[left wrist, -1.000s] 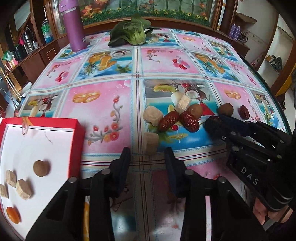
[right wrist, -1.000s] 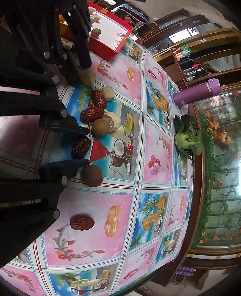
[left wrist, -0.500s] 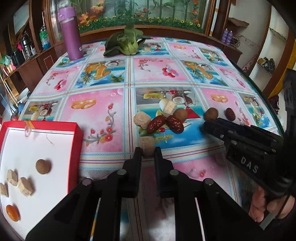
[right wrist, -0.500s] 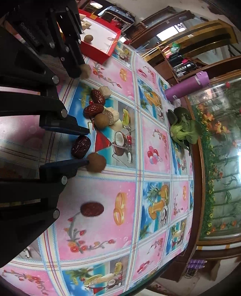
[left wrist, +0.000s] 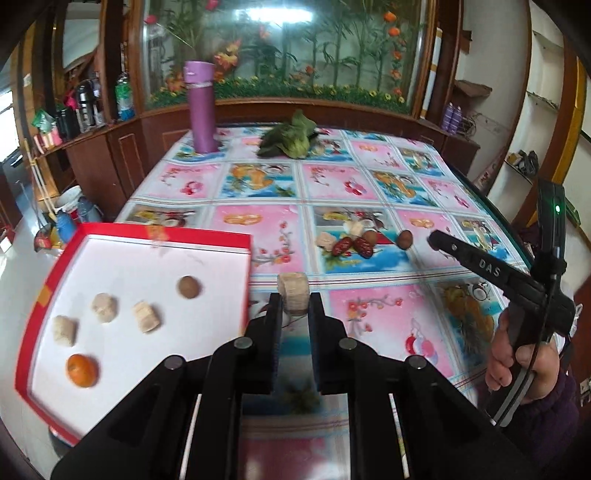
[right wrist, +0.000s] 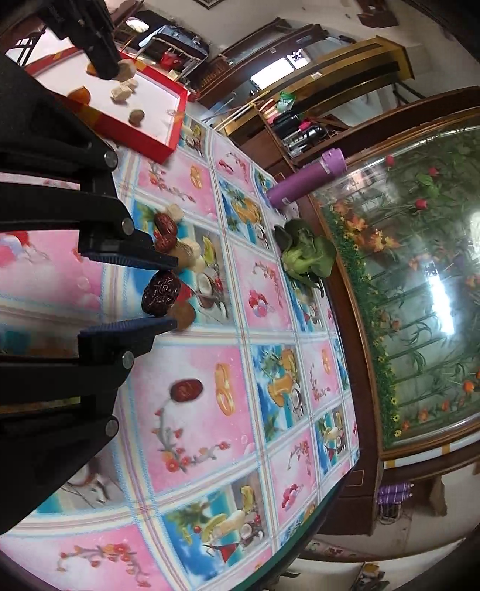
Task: Organize fruits
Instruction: 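Grasp a beige cube with the left gripper while the right grasps a red date, then carry the cube and date into the white tray and release both, then move both open grippers back toward the fruit pile, then grasp a brown round fruit with the left gripper while the right grasps a red date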
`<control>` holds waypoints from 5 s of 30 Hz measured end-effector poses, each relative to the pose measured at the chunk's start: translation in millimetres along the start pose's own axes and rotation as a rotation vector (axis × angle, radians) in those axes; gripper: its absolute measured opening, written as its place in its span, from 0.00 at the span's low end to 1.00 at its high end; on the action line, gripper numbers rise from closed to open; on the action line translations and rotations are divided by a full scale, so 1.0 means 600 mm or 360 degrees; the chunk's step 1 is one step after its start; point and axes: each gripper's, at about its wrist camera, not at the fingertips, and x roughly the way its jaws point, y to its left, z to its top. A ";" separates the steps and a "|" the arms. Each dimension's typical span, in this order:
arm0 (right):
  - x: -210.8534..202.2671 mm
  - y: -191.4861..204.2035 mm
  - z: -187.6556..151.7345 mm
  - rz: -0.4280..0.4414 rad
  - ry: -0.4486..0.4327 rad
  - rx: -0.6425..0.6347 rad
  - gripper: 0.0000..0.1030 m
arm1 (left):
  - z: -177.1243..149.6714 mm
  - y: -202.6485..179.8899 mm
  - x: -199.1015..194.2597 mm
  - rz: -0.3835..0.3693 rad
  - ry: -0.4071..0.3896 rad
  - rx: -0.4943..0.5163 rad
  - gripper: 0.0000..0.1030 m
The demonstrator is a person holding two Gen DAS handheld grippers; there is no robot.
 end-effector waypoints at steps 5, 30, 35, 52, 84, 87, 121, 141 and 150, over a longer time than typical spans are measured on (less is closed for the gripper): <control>-0.015 0.064 -0.031 0.0178 0.0001 -0.0042 0.24 | -0.024 0.051 -0.032 0.0109 -0.0050 -0.0057 0.15; 0.073 0.404 -0.108 0.0515 0.0347 -0.0586 0.24 | -0.074 0.229 -0.055 0.0414 -0.0091 -0.0369 0.15; 0.086 0.407 -0.115 0.0478 0.0387 -0.0586 0.24 | -0.077 0.225 -0.038 0.0427 -0.0060 -0.0346 0.15; 0.113 0.386 -0.124 0.0448 0.0471 -0.0516 0.24 | -0.083 0.226 -0.003 0.0455 0.0031 -0.0324 0.15; 0.098 0.363 -0.117 0.0502 0.0348 -0.0465 0.30 | -0.076 0.218 -0.010 0.0566 -0.0012 -0.0344 0.60; 0.096 0.358 -0.114 0.0482 0.0324 -0.0455 0.34 | -0.077 0.216 -0.010 0.0567 -0.0004 -0.0350 0.62; 0.040 0.256 -0.057 0.0514 0.0127 -0.0219 0.38 | -0.036 0.147 -0.015 0.0616 0.0008 -0.0240 0.69; 0.039 -0.123 0.065 -0.0089 0.0181 -0.0040 0.41 | 0.073 -0.161 0.134 0.0002 0.0195 0.0060 0.70; 0.063 -0.128 0.052 -0.0155 0.0295 -0.0048 0.33 | 0.091 -0.222 0.205 0.0042 0.0208 0.0147 0.70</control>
